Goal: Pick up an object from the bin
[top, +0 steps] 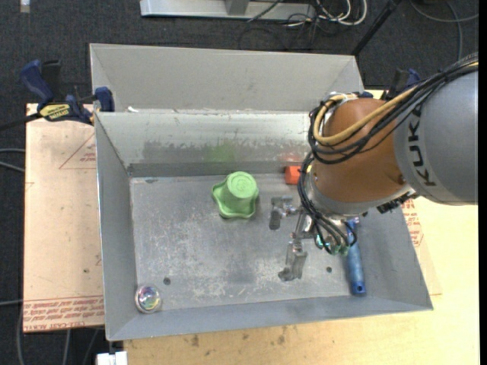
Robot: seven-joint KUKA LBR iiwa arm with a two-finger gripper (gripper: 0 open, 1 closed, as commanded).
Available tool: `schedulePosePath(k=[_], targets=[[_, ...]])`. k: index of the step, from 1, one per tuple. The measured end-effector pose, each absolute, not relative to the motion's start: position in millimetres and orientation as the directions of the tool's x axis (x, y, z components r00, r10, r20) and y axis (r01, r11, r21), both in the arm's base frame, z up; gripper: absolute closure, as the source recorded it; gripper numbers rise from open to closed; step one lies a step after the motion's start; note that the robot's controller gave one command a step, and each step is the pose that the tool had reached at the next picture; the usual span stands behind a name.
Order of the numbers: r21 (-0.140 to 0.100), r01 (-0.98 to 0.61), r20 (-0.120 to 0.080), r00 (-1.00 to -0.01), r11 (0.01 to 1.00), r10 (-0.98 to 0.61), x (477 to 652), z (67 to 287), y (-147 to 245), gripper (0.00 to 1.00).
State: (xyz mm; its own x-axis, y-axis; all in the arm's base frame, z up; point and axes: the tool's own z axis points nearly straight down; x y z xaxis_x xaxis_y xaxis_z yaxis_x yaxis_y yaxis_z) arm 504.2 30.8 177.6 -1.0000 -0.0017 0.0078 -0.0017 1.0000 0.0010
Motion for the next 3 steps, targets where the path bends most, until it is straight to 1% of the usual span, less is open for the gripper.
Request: schedulePosePath(k=[1, 2, 3], targets=[[-0.002, -0.091, -0.002, -0.996, 0.996, -0.091, 565.3, 115.4, -34.6, 0.00], [-0.002, -0.205, 0.001, -0.979, 0.979, -0.205, 537.4, 101.4, -137.9, 0.00], [-0.003, -0.504, -0.005, -0.864, 0.864, -0.504, 567.2, 125.9, -155.2, 0.00]])
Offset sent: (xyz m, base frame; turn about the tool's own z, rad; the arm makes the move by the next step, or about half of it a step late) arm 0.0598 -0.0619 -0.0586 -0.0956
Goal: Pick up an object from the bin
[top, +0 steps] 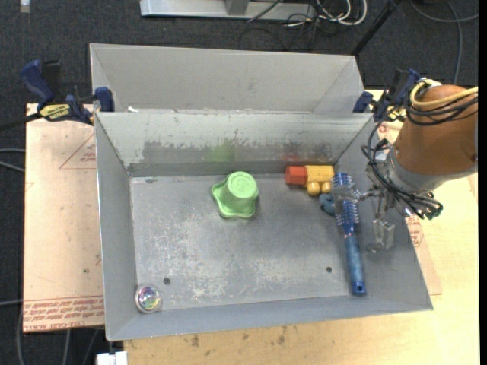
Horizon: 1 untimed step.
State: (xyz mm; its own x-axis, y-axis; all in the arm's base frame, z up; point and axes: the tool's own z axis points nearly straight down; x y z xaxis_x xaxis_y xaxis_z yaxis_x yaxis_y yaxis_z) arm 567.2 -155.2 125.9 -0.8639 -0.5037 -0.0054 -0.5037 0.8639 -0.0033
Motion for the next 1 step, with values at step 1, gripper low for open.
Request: schedulePosePath(k=[1], targets=[[0.016, -0.861, -0.024, -0.509, 0.509, -0.860, 607.3, 71.2, -127.5, 0.00]])
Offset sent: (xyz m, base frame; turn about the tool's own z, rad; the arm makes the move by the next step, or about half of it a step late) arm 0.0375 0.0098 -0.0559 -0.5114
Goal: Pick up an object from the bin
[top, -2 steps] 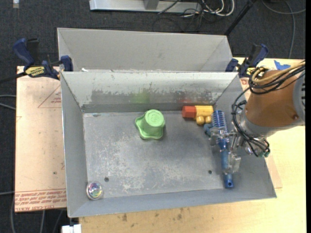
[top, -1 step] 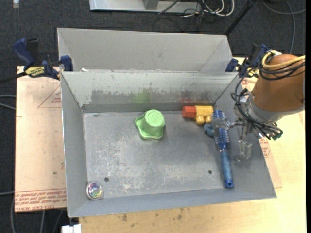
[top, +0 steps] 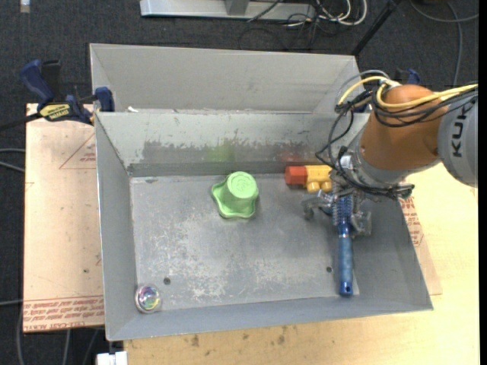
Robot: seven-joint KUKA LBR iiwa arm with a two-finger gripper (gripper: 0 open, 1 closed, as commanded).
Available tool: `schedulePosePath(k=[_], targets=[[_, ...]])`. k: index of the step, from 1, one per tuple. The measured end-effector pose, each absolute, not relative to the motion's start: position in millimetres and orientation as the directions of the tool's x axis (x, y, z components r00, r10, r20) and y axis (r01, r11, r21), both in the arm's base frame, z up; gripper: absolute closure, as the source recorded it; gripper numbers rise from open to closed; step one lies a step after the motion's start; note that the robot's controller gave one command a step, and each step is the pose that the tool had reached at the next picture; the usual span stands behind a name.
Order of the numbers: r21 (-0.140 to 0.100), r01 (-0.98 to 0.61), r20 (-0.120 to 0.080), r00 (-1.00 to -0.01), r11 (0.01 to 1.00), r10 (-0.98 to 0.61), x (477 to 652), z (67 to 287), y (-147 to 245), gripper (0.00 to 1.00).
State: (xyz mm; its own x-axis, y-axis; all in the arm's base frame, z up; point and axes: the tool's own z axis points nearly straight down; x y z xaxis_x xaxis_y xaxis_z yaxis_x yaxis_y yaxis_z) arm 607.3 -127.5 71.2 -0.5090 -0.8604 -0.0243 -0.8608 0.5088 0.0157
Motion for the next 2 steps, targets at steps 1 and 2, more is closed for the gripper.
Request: schedulePosePath(k=[1, 2], targets=[[0.007, -0.860, -0.009, -0.510, 0.510, -0.860, 605.6, 70.4, -138.9, 1.00], [-0.010, -0.849, -0.006, -0.528, 0.528, -0.849, 600.4, 260.6, -124.0, 1.00]])
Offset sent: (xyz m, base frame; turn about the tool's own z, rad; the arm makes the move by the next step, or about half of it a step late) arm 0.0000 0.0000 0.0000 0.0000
